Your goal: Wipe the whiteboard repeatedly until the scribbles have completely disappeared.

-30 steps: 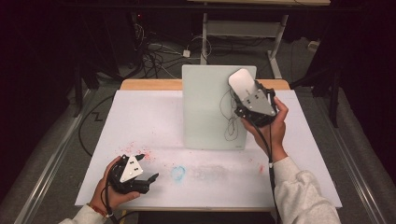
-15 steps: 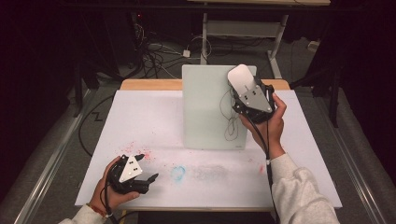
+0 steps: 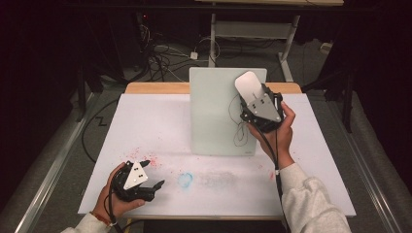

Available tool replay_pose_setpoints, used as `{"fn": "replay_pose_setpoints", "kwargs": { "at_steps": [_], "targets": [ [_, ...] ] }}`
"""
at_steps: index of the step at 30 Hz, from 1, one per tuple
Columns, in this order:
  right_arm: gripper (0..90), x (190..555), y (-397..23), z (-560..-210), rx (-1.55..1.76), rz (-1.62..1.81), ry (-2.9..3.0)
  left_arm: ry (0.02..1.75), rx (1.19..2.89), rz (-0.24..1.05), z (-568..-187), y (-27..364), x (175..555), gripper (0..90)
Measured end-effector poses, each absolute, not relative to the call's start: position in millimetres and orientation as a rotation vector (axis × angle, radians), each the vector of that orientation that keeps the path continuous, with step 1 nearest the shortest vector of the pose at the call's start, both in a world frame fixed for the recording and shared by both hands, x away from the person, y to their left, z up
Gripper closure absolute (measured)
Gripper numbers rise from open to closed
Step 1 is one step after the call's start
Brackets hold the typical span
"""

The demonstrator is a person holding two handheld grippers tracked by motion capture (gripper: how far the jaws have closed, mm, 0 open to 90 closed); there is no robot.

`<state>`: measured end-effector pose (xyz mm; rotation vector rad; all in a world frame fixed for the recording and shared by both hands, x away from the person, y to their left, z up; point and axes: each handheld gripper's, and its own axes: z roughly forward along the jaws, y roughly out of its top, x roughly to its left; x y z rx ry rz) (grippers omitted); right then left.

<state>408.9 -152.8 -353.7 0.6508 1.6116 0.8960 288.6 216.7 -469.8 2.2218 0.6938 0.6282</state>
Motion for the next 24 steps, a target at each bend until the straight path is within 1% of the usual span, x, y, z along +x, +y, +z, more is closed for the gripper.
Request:
{"fn": "replay_pose_setpoints", "kwargs": {
  "at_steps": [2,9,18,24],
  "targets": [
    [31.2,408,-150,-356,0.634,0.877,1.619,0.693,2.223,0.630,-470,216,289,18.9],
    [31.3,413,-156,-343,0.693,0.941,1.614,0.695,2.221,0.632,-470,216,289,18.9],
    [31.3,406,-143,-361,0.636,0.882,1.645,0.691,2.222,0.632,-470,216,288,18.9],
    [31.3,412,-152,-345,0.669,0.900,1.620,0.695,2.220,0.630,-470,216,289,18.9]
  ]
}}
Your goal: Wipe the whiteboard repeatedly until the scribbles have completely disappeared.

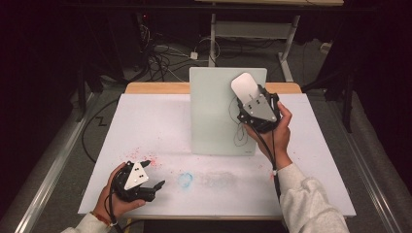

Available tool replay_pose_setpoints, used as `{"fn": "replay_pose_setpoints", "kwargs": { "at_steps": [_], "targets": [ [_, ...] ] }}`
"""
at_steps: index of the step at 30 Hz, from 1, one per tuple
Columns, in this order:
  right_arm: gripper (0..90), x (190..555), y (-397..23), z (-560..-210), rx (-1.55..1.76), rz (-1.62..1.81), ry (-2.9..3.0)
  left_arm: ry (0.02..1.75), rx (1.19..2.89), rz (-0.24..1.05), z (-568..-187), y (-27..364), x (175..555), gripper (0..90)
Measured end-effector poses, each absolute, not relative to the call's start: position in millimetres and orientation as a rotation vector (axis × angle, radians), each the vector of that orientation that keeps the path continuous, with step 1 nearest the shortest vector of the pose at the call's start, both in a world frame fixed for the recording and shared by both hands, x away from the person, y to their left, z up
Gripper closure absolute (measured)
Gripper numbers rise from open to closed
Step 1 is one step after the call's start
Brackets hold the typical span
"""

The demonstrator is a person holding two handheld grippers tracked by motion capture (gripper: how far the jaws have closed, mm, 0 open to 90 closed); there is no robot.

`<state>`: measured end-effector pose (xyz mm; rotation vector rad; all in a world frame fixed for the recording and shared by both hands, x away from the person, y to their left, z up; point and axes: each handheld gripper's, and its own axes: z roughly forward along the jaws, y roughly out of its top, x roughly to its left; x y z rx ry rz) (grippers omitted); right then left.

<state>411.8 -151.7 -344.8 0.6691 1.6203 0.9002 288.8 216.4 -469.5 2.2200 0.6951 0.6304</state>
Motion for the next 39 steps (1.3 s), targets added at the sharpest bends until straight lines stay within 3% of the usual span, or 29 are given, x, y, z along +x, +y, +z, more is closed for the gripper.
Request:
{"fn": "replay_pose_setpoints", "kwargs": {
  "at_steps": [4,14,22,31,39],
  "targets": [
    [31.3,415,-160,-337,0.723,0.926,1.583,0.692,2.224,0.626,-470,216,289,18.9],
    [31.3,405,-143,-363,0.650,0.860,1.639,0.688,2.229,0.624,-470,214,289,18.9],
    [31.3,413,-157,-344,0.714,0.901,1.585,0.693,2.223,0.625,-470,216,289,18.9],
    [31.3,401,-140,-376,0.609,0.815,1.641,0.692,2.223,0.624,-470,215,289,18.9],
    [31.2,410,-155,-354,0.679,0.880,1.601,0.692,2.226,0.620,-471,216,289,18.9]
  ]
}}
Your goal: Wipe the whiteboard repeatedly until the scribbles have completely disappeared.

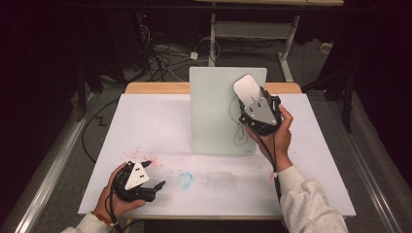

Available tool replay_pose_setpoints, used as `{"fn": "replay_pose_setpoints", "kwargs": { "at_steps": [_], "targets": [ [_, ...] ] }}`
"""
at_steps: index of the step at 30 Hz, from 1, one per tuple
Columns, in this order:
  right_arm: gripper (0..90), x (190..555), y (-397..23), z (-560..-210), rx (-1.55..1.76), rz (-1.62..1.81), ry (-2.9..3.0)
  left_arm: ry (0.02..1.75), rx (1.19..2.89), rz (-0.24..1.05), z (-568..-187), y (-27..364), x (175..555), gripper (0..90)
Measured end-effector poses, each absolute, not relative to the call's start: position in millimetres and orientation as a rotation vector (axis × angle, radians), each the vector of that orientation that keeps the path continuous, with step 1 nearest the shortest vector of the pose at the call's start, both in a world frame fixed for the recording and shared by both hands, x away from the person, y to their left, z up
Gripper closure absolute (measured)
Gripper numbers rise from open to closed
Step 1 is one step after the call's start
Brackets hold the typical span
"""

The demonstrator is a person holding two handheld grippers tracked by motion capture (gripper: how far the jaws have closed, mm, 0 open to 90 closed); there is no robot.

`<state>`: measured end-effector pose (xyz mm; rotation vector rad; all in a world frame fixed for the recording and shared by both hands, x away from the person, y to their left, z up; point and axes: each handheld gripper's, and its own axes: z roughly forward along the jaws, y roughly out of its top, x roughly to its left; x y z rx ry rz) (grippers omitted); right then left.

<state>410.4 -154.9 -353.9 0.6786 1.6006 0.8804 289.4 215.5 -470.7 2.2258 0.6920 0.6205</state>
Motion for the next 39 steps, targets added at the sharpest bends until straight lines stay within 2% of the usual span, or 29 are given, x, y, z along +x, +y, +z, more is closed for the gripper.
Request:
{"fn": "replay_pose_setpoints", "kwargs": {
  "at_steps": [8,16,25,33,39],
  "targets": [
    [31.3,417,-144,-338,0.692,0.877,1.583,0.684,2.230,0.616,-471,215,289,18.9],
    [31.3,403,-125,-374,0.573,0.805,1.664,0.685,2.227,0.620,-470,215,289,18.9],
    [31.3,408,-155,-358,0.672,0.846,1.605,0.688,2.229,0.620,-471,216,289,18.9],
    [31.3,399,-140,-379,0.582,0.772,1.673,0.683,2.232,0.621,-471,214,289,18.9],
    [31.3,403,-157,-368,0.657,0.832,1.633,0.688,2.227,0.620,-471,216,289,18.9]
  ]
}}
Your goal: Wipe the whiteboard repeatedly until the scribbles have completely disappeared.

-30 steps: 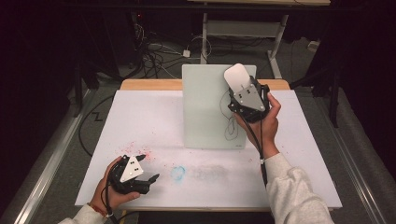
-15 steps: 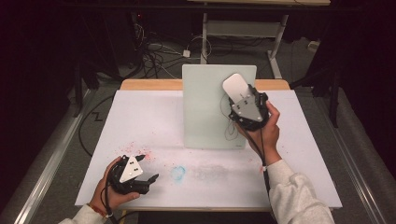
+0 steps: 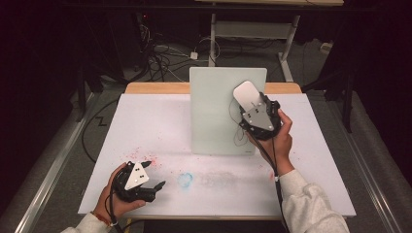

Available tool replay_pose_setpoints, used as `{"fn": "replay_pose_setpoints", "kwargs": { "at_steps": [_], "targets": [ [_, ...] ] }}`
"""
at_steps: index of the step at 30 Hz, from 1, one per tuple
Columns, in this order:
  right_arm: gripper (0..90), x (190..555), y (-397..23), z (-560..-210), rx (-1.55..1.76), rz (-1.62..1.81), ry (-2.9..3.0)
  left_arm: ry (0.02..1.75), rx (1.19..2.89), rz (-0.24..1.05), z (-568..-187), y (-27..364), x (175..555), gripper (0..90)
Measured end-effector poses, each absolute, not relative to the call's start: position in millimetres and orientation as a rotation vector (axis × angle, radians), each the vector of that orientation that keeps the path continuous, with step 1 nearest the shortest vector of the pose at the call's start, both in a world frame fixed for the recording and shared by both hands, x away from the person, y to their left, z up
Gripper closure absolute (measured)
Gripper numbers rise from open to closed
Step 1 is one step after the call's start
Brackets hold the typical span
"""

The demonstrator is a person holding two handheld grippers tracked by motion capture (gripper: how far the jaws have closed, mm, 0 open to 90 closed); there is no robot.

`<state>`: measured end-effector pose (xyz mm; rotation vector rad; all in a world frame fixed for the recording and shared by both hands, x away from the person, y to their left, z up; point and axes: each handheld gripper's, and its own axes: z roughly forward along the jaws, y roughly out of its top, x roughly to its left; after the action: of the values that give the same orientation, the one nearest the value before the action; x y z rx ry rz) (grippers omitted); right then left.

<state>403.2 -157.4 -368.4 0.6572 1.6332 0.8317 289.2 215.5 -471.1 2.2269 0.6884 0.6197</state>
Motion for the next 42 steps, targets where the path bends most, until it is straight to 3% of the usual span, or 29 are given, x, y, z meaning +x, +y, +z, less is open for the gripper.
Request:
{"fn": "replay_pose_setpoints", "kwargs": {
  "at_steps": [18,26,42],
  "targets": [
    [31.3,393,-156,-391,0.623,0.782,1.684,0.680,2.228,0.627,-470,214,289,18.9],
    [31.3,397,-174,-379,0.699,0.822,1.650,0.683,2.229,0.628,-471,215,289,18.9],
    [31.3,379,-135,-427,0.527,0.742,1.752,0.673,2.233,0.630,-470,215,288,18.9]
  ]
}}
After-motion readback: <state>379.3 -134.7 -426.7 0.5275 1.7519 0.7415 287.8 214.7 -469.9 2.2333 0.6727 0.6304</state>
